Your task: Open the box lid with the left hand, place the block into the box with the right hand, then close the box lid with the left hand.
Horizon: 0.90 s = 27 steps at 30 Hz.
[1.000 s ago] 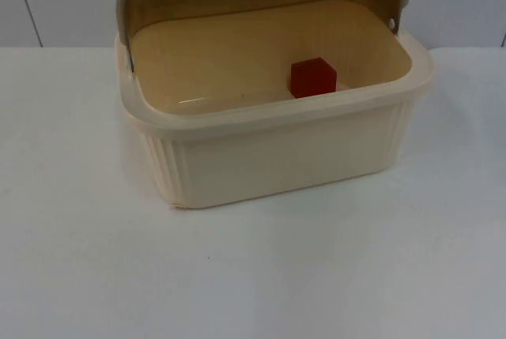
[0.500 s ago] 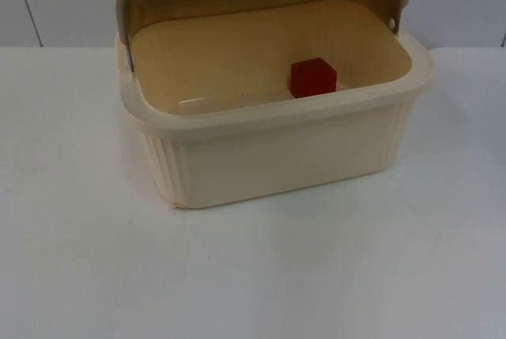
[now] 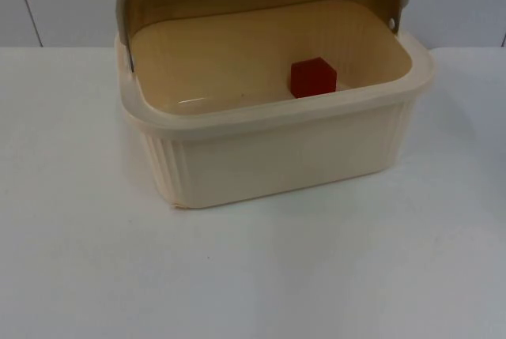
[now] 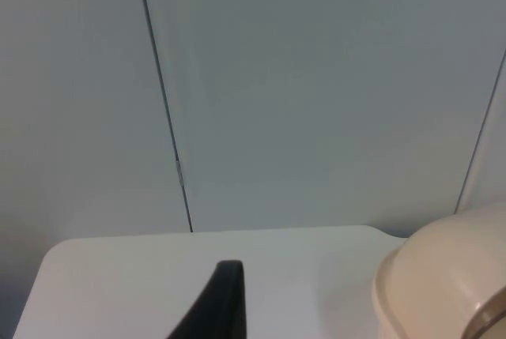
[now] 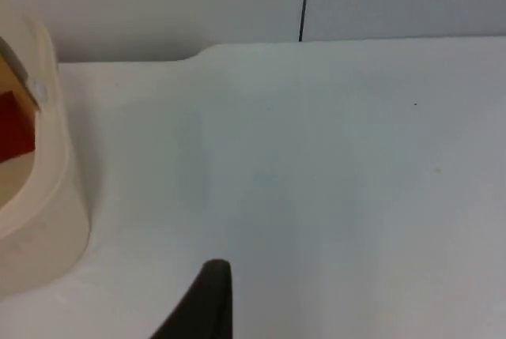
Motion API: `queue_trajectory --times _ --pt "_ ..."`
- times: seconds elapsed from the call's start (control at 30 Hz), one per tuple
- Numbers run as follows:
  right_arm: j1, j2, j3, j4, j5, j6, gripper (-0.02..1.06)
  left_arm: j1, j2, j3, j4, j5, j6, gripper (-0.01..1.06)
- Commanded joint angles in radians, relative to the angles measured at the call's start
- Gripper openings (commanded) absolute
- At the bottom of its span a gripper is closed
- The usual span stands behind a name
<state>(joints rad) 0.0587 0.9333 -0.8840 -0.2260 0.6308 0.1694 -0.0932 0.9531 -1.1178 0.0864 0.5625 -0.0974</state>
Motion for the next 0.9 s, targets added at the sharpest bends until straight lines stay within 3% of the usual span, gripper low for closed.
queue_trajectory --times 0.0,0.1,0.17,0.27,0.3,0.4,0.67,0.87 --pt "0.029 0.004 -0.004 -0.061 -0.007 0.017 1.05 -0.007 -0.005 -0.007 -0.009 -0.001 -0.005 1.01" --pt "0.034 0.004 -0.004 -0.036 -0.025 0.103 1.05 -0.007 -0.005 -0.007 -0.009 -0.001 -0.005 1.01" --pt "0.033 0.004 -0.004 -0.018 -0.032 0.103 1.05 -0.007 -0.005 -0.007 -0.017 -0.001 -0.005 1.01" --pt "0.033 0.004 -0.004 0.137 -0.08 0.015 1.05 -0.007 -0.005 -0.007 -0.019 -0.001 -0.005 1.01" --pt "0.033 0.004 -0.004 0.137 -0.08 0.015 1.05 -0.007 -0.005 -0.007 -0.019 -0.001 -0.005 1.01" --pt "0.033 0.017 -0.004 0.278 -0.117 -0.058 1.05 -0.007 -0.005 -0.007 -0.019 -0.001 -0.005 1.01" --pt "-0.041 0.027 -0.004 0.276 -0.121 -0.058 1.05 -0.007 -0.005 -0.007 -0.015 -0.001 -0.005 1.01" --pt "-0.049 0.029 -0.004 0.209 -0.13 -0.058 1.05 -0.005 -0.005 -0.007 0.008 0.013 -0.008 1.01"
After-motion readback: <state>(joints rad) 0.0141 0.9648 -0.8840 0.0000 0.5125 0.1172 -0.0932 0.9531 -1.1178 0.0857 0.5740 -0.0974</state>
